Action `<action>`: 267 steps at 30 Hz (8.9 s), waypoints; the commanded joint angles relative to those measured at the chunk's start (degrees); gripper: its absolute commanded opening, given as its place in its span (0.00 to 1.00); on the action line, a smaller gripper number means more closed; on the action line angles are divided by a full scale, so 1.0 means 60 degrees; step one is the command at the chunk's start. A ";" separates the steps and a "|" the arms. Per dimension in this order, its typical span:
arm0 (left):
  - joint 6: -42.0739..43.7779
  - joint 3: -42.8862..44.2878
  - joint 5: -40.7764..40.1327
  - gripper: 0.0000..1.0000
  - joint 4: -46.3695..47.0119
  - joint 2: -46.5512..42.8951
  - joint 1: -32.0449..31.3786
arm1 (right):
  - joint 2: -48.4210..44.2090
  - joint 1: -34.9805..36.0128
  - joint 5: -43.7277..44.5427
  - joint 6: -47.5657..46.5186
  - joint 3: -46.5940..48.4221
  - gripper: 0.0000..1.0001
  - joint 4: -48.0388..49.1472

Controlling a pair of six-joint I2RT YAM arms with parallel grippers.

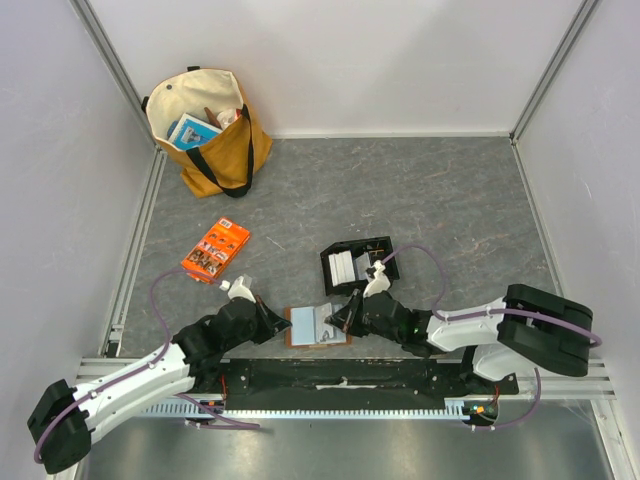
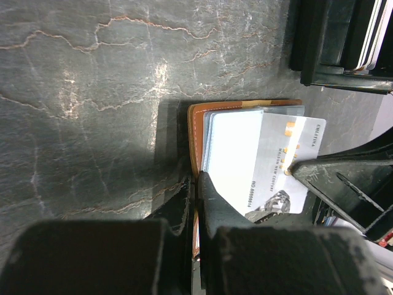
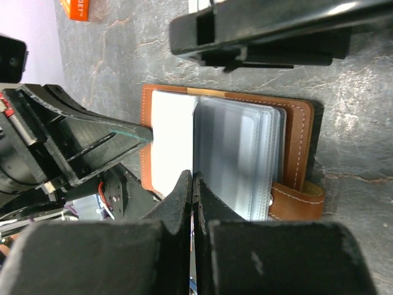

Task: Put the credit cards into the card holder
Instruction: Insert the credit card into the card slot, then close the card holder at the center of the board.

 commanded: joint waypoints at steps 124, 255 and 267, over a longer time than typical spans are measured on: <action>0.0314 -0.0002 -0.0311 0.02 -0.0144 -0.0948 0.0006 | 0.0234 0.0944 0.2620 -0.3110 0.5259 0.59 -0.6989; 0.4490 0.5800 0.0728 0.47 -0.2576 0.6042 -0.1005 | -0.1320 -0.1049 0.0074 -0.3857 0.2828 0.47 -0.7385; 0.2205 0.4495 -0.0266 0.63 -0.3938 0.4030 -0.0990 | -0.0665 -0.1868 0.0117 -0.4121 0.3484 0.50 -0.7385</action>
